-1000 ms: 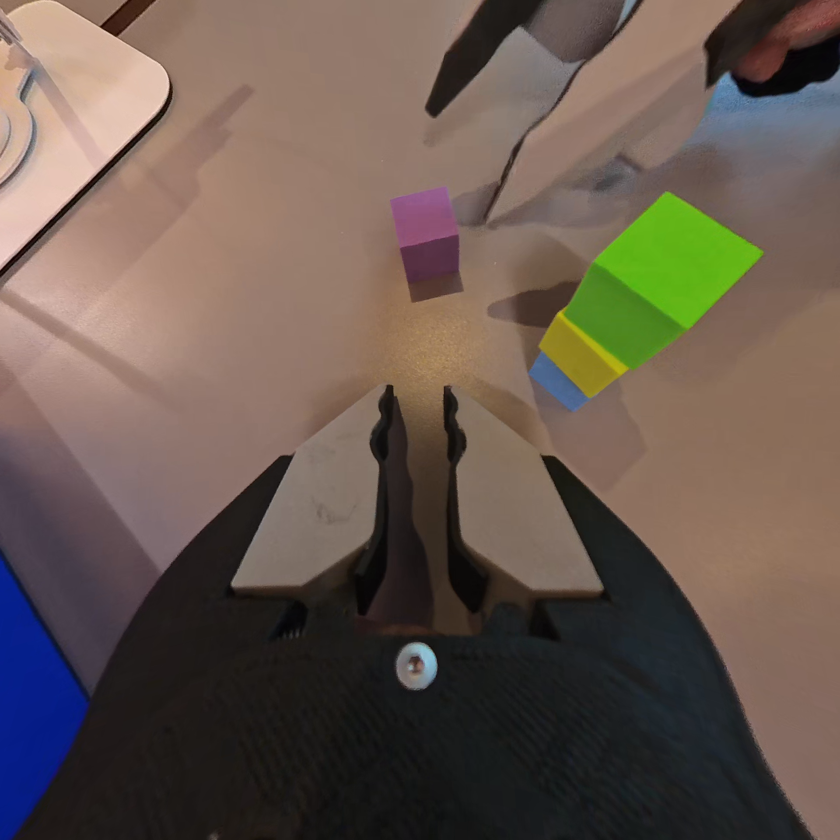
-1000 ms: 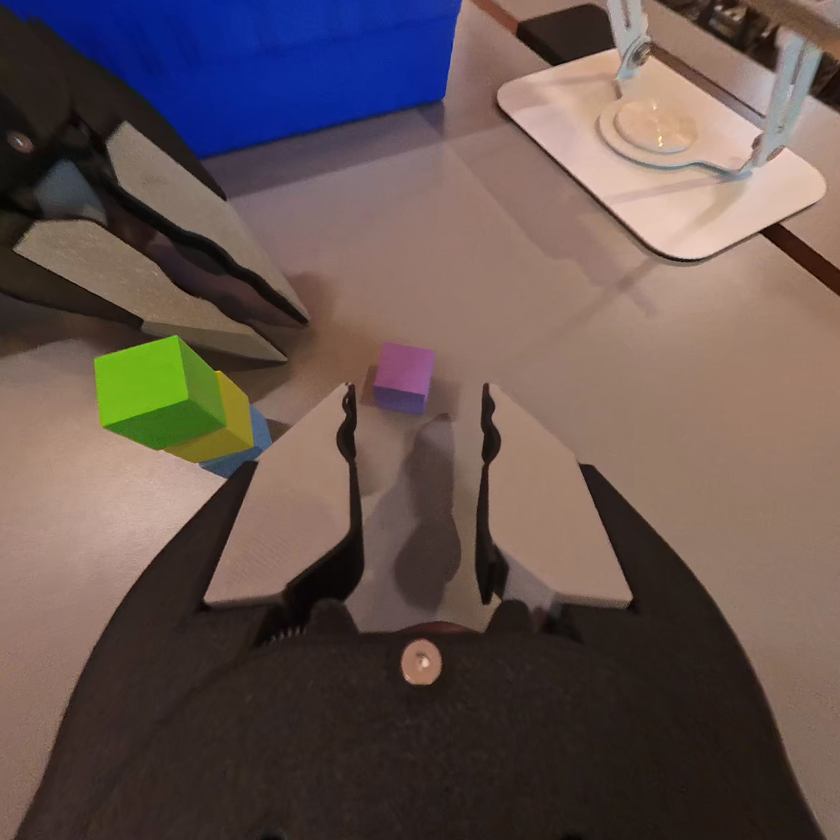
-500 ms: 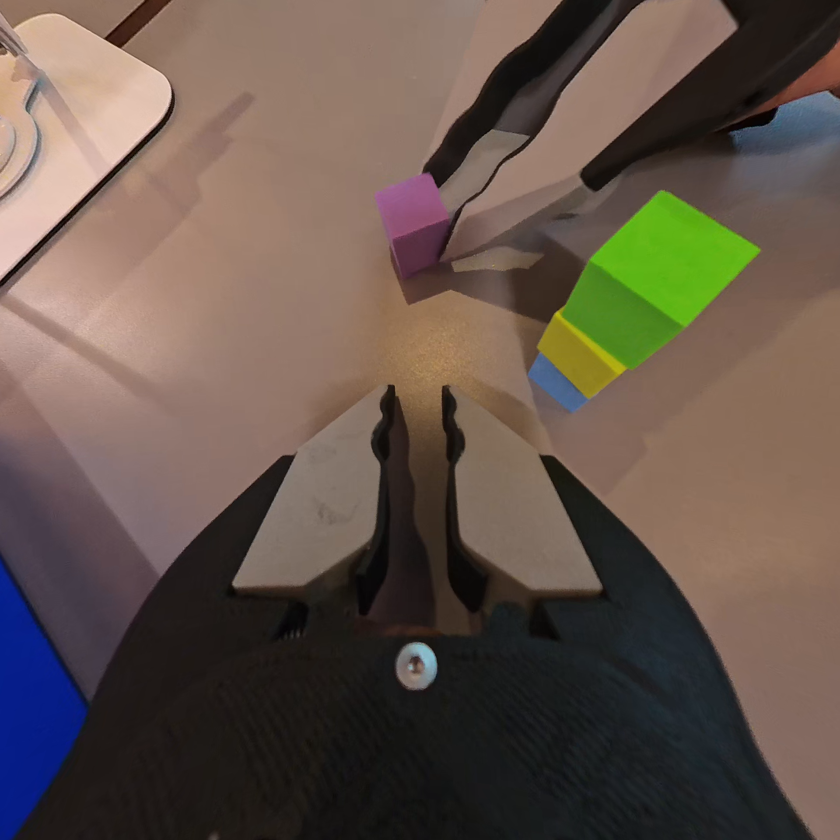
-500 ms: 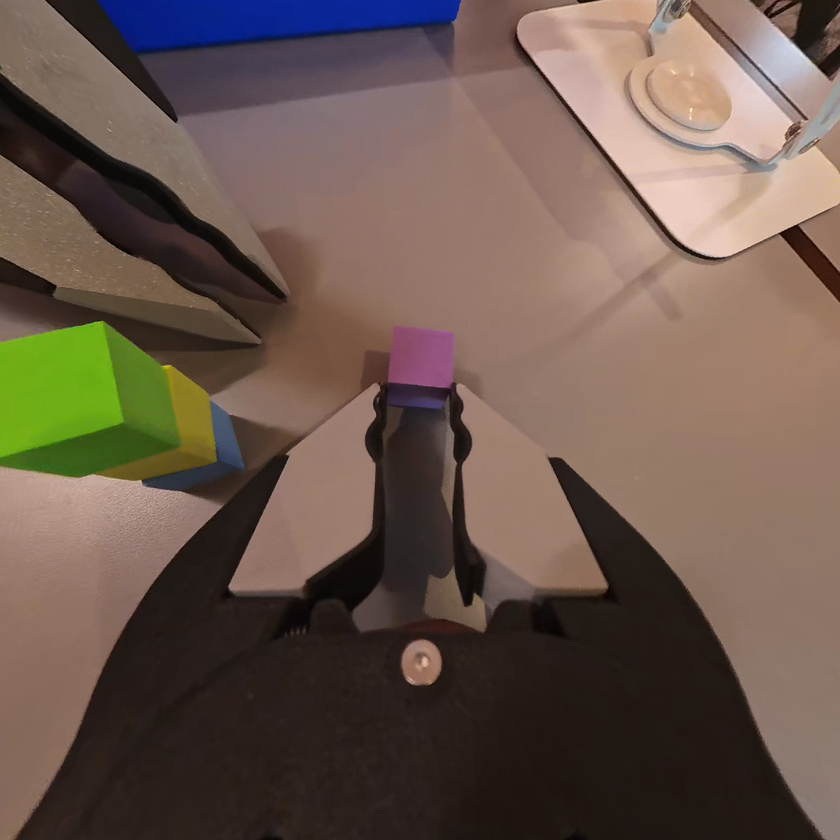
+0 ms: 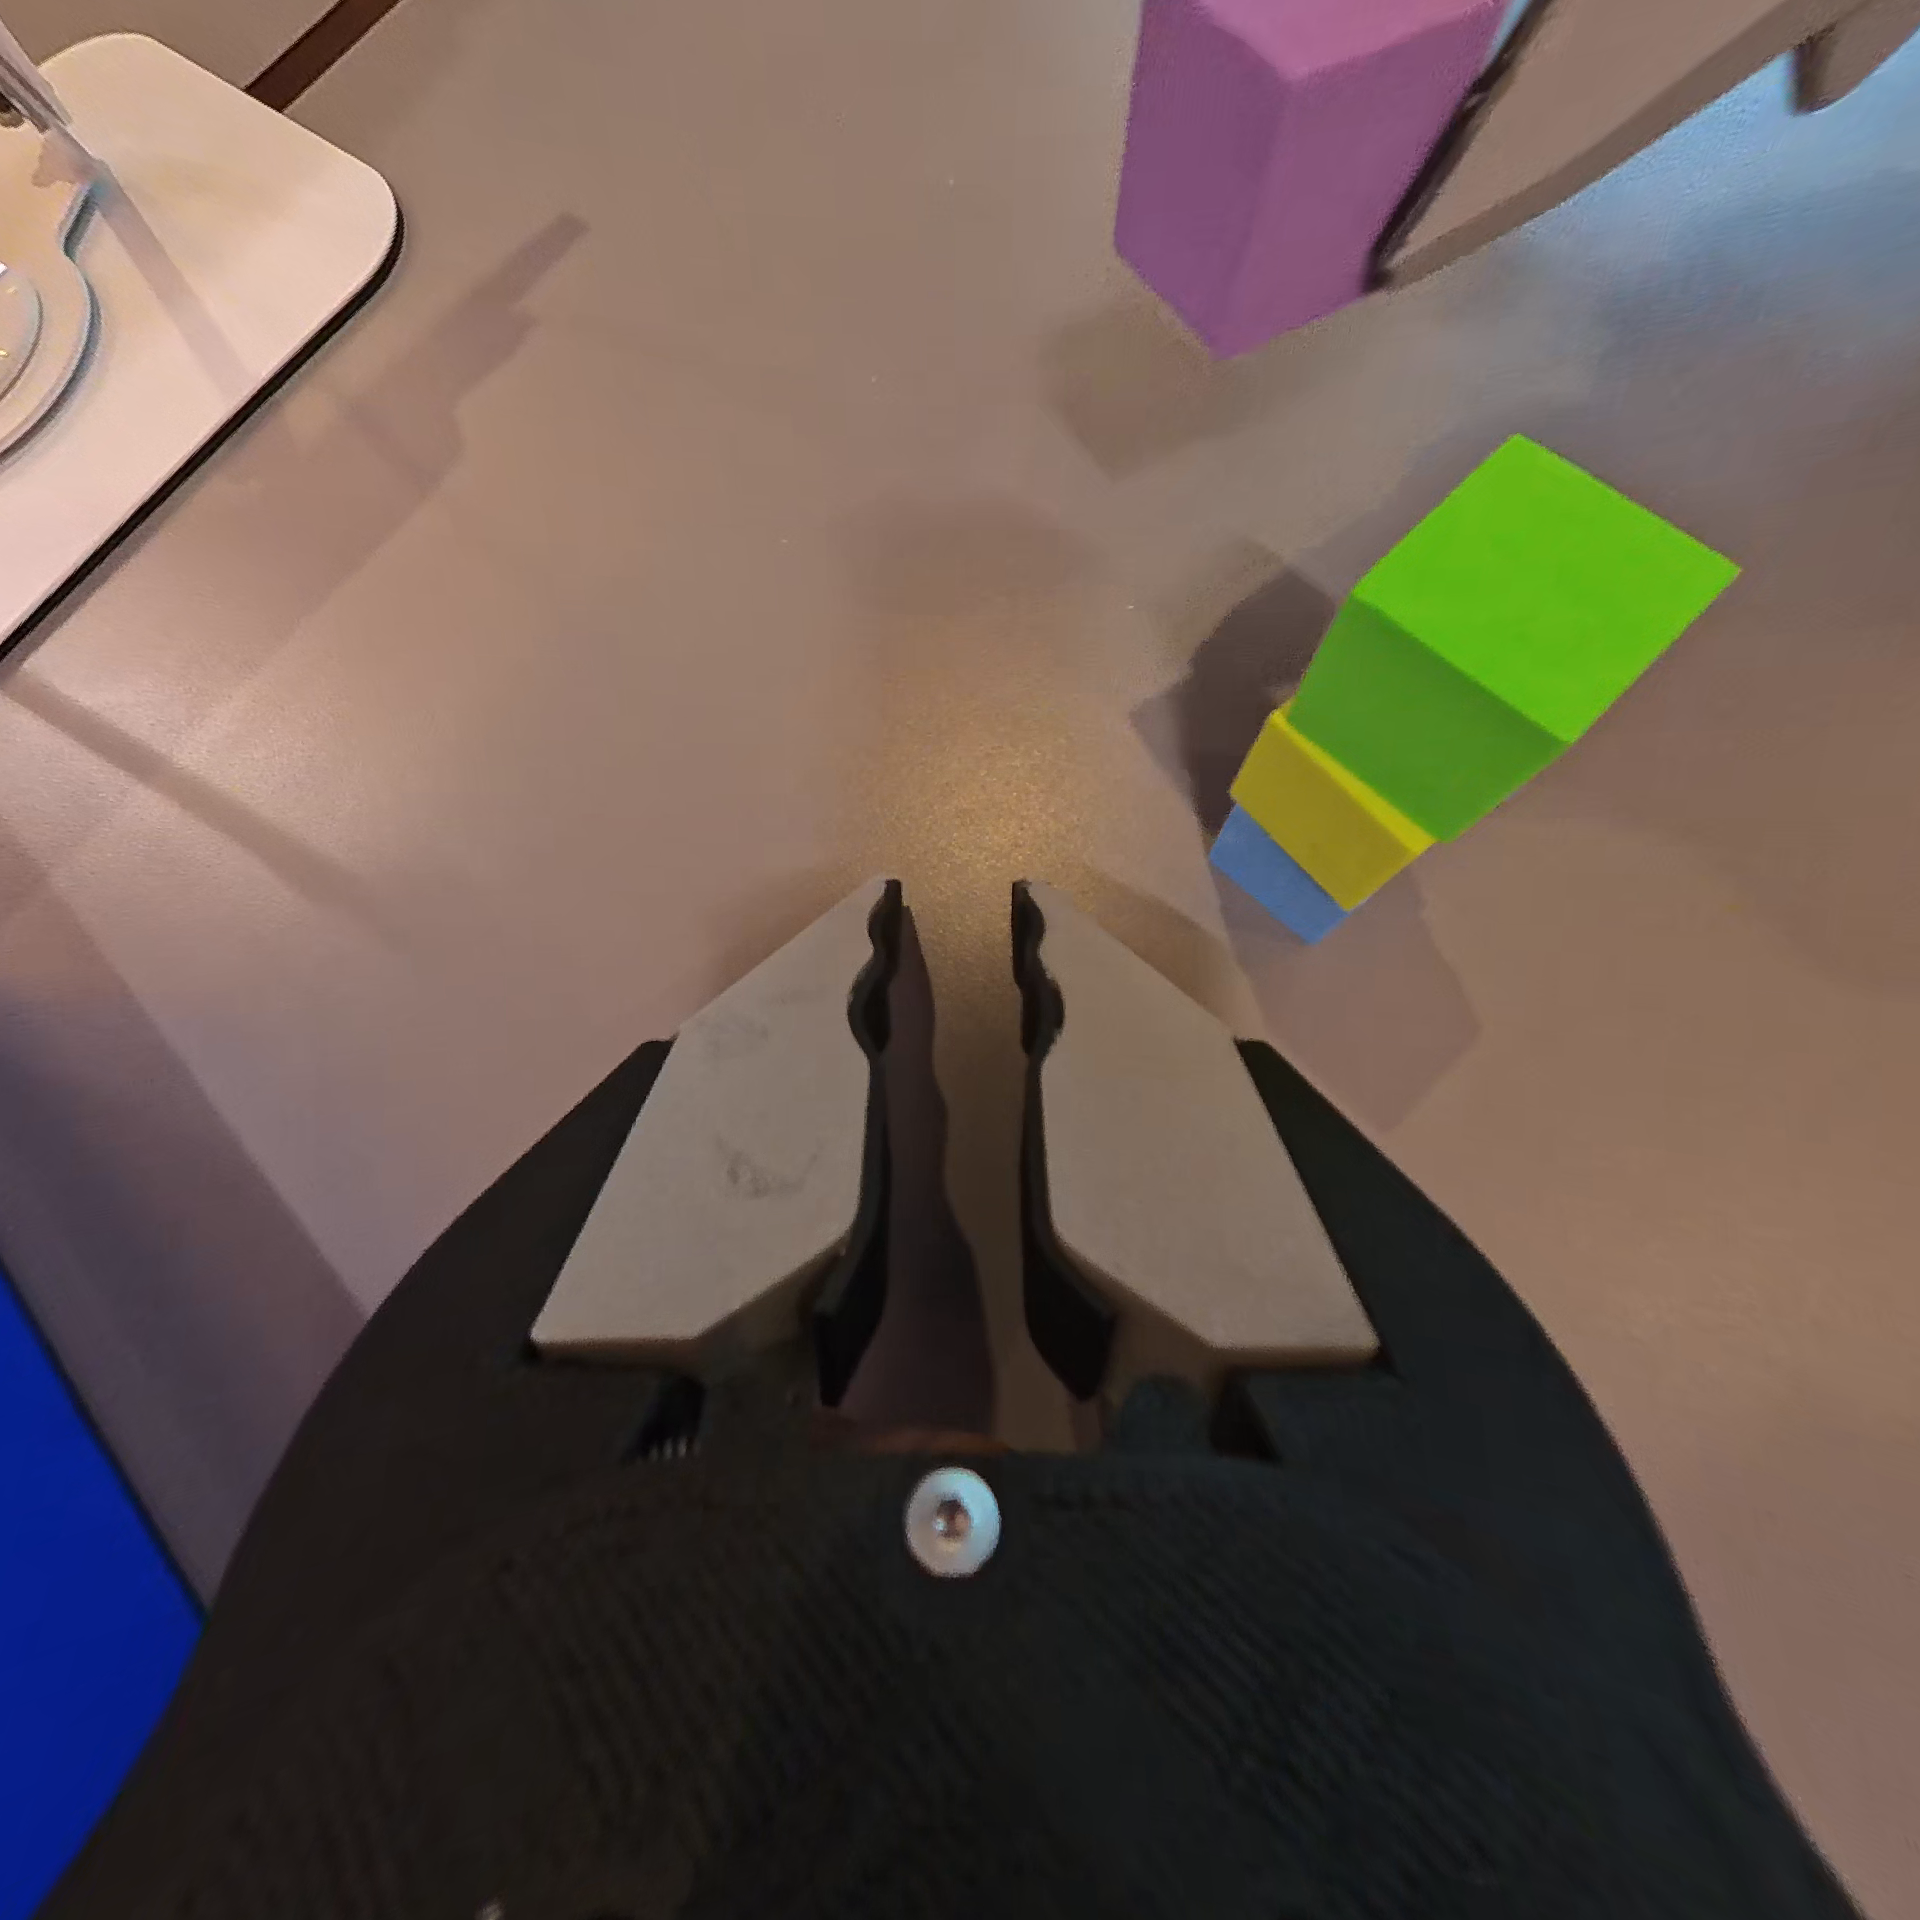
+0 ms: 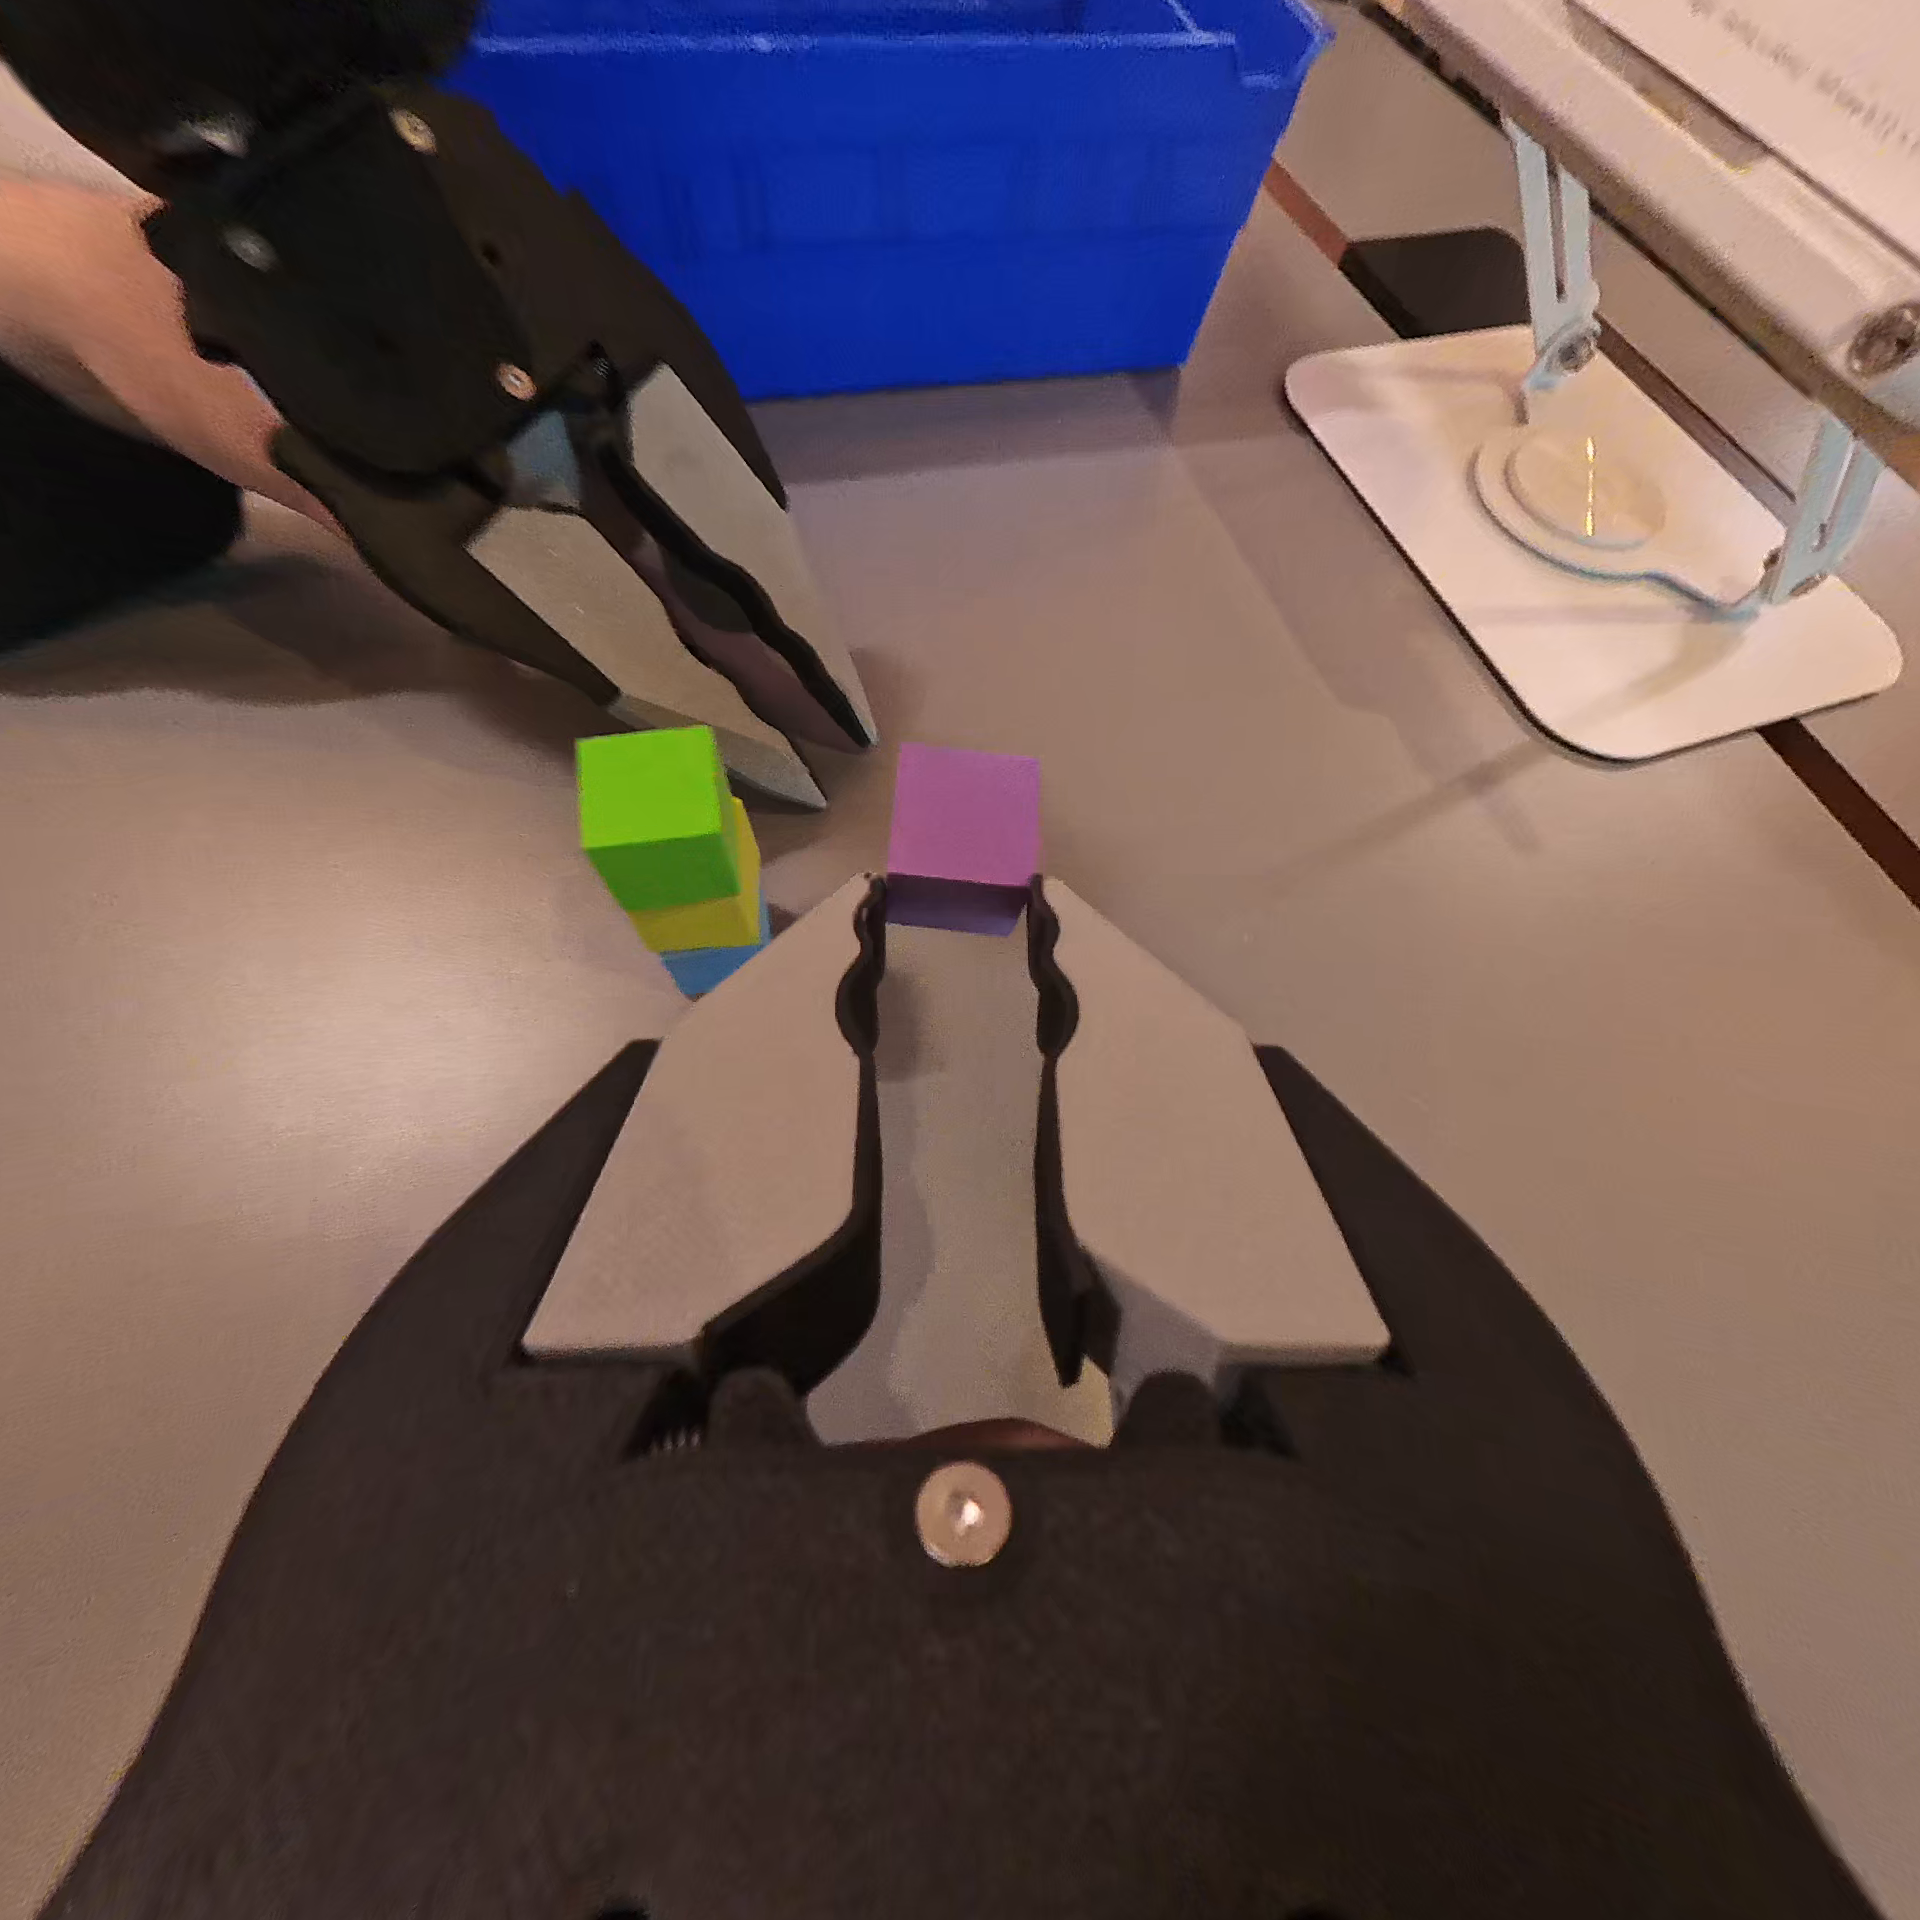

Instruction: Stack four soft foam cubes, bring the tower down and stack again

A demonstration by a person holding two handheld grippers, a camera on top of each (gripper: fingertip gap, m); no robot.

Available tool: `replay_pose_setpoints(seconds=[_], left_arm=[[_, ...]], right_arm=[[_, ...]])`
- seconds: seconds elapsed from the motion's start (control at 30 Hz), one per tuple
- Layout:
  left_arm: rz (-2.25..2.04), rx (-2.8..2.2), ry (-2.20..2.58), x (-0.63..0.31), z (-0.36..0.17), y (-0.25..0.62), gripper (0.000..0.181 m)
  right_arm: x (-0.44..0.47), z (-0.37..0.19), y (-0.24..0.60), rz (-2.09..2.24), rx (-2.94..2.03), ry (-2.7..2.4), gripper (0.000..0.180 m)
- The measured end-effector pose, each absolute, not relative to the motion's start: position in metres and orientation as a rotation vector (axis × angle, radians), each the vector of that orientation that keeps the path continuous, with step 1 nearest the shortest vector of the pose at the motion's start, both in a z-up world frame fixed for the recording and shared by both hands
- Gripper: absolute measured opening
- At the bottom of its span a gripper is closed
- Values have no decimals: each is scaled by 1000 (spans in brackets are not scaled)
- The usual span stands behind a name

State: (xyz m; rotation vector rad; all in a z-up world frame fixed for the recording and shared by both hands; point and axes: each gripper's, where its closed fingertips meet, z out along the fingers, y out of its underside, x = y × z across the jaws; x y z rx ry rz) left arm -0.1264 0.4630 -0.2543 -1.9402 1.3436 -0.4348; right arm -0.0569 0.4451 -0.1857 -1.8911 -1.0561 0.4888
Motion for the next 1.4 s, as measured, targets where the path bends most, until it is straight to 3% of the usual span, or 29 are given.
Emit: replay_pose_setpoints(seconds=[0.33, 1.4], left_arm=[[-431, -1934, 1348, -127, -254, 463, 19], [-423, -1932, 1352, -127, -254, 462, 18]], right_arm=[[-82, -163, 410, 572, -1790, -1203, 25], [-97, -176, 403, 530, -1798, -1294, 25]])
